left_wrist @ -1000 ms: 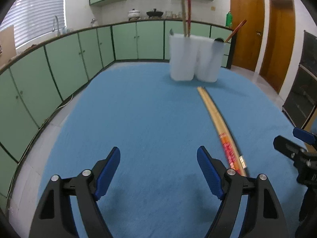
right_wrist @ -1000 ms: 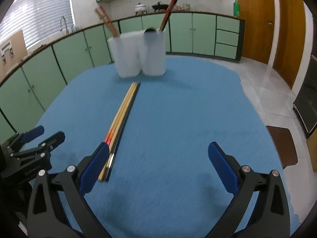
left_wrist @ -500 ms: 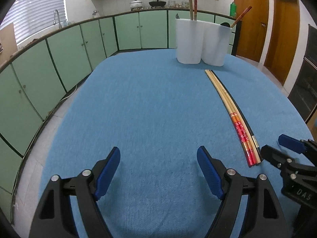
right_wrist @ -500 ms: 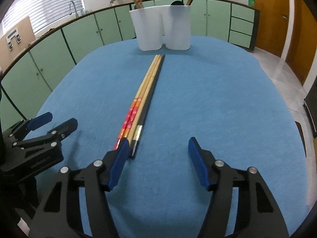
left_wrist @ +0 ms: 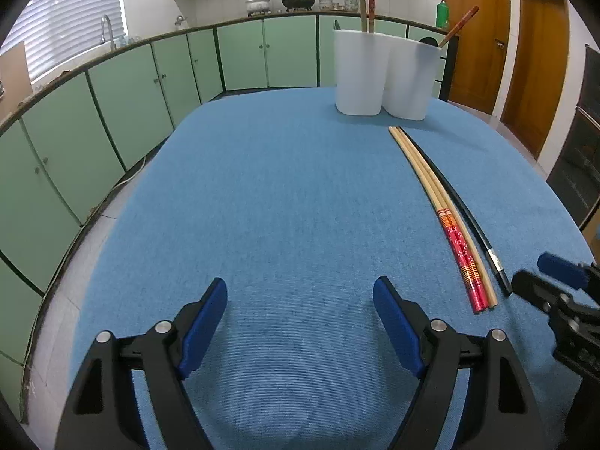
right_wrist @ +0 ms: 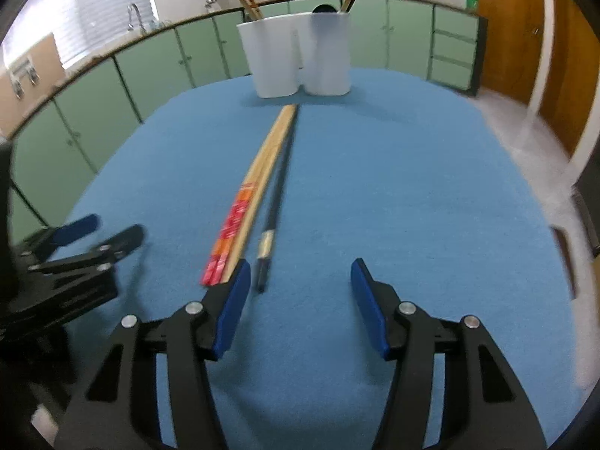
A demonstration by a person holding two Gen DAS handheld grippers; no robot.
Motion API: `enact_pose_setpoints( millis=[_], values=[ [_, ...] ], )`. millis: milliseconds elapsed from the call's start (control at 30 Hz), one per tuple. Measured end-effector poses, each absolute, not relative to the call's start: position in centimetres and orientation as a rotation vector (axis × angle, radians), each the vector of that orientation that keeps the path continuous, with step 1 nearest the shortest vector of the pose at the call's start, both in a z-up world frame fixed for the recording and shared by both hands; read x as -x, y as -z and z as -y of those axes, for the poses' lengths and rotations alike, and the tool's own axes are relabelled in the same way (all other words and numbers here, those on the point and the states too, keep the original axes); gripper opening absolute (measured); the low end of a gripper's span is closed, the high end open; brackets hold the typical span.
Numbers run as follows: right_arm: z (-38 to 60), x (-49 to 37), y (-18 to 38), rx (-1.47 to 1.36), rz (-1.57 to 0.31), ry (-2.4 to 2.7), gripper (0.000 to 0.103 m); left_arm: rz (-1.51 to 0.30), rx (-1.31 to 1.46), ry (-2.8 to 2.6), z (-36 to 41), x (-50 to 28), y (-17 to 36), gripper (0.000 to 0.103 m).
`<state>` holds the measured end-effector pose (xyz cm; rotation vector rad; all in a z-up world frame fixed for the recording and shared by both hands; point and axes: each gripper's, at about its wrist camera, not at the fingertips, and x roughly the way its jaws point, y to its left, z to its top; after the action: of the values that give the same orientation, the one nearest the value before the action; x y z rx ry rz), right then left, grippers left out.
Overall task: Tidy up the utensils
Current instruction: 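Move both open tools back down toward the remaining chopsticks, then grasp the black chopstick with the right tool while the left tool grasps a red chopstick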
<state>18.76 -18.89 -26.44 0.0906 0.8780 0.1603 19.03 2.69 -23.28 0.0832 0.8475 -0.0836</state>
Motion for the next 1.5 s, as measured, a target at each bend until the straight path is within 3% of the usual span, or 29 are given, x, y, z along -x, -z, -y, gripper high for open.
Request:
enact_pose_setpoints(
  millis=[133, 233, 400, 533, 1500],
  values=[
    [18.6, -18.2, 26.8, -0.097, -0.881, -0.170, 0.042, -0.843, -0.090, 0.083, -2.6, -18.9, 23.3, 0.079],
    [18.1, -18.4, 26.8, -0.095, -0.885, -0.191, 0.029, -0.845, -0.093, 0.081, -2.6, -18.9, 23.3, 0.079],
    [17.1, -18.8, 26.8, -0.059, -0.886, -0.194, 0.027, -0.853, -0.105, 0.076, -2.4, -19.1, 23.5, 0.079],
    [16.9, -19.2, 26.8, -0.048, -0.892, -0.165, 0.007, -0.855, -0.105, 0.084, -2.2, -19.0, 23.5, 0.079],
    [22.9, -18.6, 26.8, -0.100, -0.892, -0.059, 0.006, -0.900, -0.089, 0.222, 4.1, -18.5, 24.0, 0.079]
  ],
)
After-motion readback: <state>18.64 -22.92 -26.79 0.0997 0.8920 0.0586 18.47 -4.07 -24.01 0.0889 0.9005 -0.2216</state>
